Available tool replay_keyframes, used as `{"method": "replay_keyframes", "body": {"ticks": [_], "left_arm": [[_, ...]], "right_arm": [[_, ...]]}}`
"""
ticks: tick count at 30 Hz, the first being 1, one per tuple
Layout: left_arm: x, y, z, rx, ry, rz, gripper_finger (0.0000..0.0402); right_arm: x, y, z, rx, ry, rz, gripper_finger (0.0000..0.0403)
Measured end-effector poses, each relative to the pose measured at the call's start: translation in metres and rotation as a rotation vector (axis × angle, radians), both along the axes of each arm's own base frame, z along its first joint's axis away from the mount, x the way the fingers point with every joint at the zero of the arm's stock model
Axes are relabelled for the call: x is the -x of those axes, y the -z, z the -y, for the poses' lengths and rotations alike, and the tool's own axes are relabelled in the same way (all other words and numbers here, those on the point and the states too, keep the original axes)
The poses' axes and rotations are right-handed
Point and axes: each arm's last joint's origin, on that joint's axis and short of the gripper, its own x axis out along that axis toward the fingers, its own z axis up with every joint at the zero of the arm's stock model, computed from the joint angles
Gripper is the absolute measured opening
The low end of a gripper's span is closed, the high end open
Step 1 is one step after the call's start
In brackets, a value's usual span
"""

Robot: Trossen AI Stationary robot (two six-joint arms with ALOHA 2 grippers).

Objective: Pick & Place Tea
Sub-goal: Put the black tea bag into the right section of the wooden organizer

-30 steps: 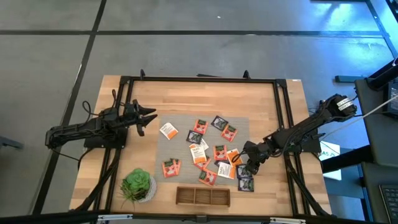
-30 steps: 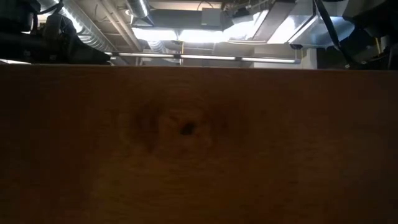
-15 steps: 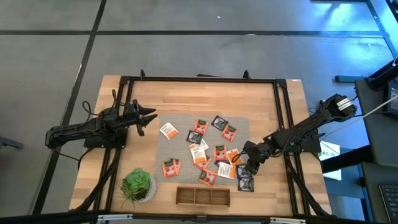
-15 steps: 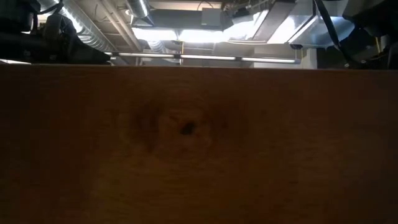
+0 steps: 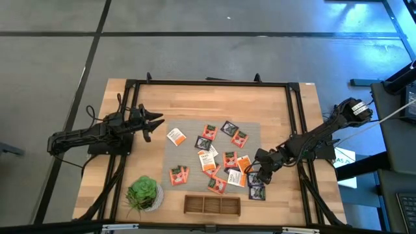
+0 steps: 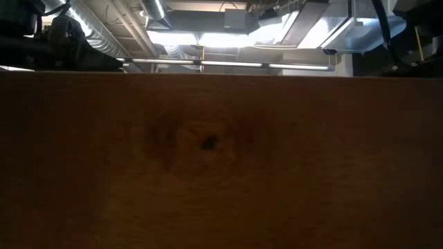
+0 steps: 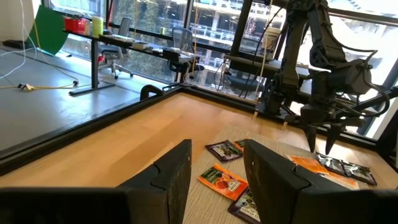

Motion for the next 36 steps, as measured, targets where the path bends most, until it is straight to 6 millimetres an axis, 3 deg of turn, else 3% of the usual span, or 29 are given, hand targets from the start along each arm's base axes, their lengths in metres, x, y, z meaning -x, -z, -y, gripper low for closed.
{"method": "replay_keyframes", "body": {"ticks": [12,23,36], "left_arm": [[0.0,0.0,0.0,0.0,0.0,0.0,0.0143],[0.0,0.0,0.0,0.0,0.0,0.0,0.0143],[0.0,-0.002,0.0,0.058,0.001,0.041,0.0143]], "right_arm": [[-0.004,0.01,-0.002,0.018,-0.002,-0.038,0.015],[-0.004,0.014,-0.002,0.031,-0.011,-0.048,0.0011],[-0.001,0.004,-0.001,0.008,-0.04,-0.001,0.0004]]}}
